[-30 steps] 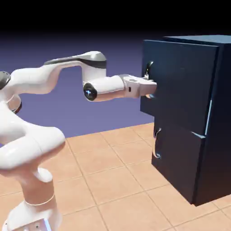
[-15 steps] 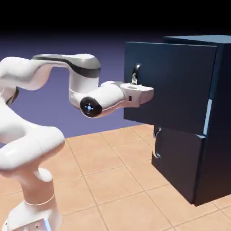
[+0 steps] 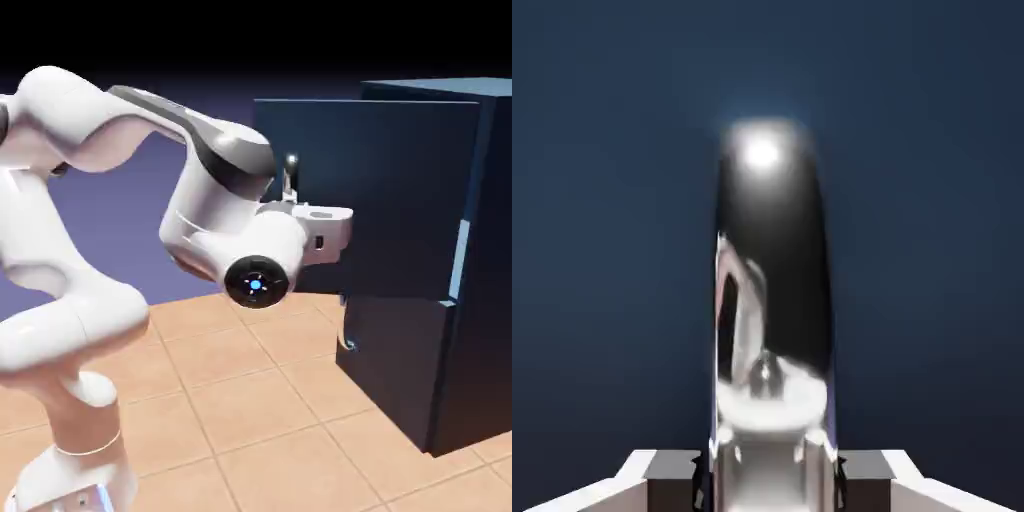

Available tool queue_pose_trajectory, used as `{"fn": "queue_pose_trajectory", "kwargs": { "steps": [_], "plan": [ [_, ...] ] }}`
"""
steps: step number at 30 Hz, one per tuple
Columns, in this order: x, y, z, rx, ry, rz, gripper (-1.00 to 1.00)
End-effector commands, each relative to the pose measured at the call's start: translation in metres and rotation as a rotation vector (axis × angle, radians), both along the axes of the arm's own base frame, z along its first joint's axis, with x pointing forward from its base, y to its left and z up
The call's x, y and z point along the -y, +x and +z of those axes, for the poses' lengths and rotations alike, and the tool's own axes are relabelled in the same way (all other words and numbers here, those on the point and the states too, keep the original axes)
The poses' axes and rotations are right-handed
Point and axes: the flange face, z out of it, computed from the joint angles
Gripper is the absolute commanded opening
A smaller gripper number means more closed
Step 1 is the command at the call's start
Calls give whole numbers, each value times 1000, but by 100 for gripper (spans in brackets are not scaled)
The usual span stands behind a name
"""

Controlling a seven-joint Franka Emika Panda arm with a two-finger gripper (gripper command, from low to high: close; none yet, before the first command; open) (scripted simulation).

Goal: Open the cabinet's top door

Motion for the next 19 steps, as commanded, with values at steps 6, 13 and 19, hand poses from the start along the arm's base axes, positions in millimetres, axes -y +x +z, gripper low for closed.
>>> {"fn": "queue_pose_trajectory", "kwargs": {
  "steps": [6,13,19],
  "plan": [
    [46,3,0,0,0,150,-100],
    [101,16,0,0,0,334,-100],
    [134,29,0,0,0,449,100]
  ]
}}
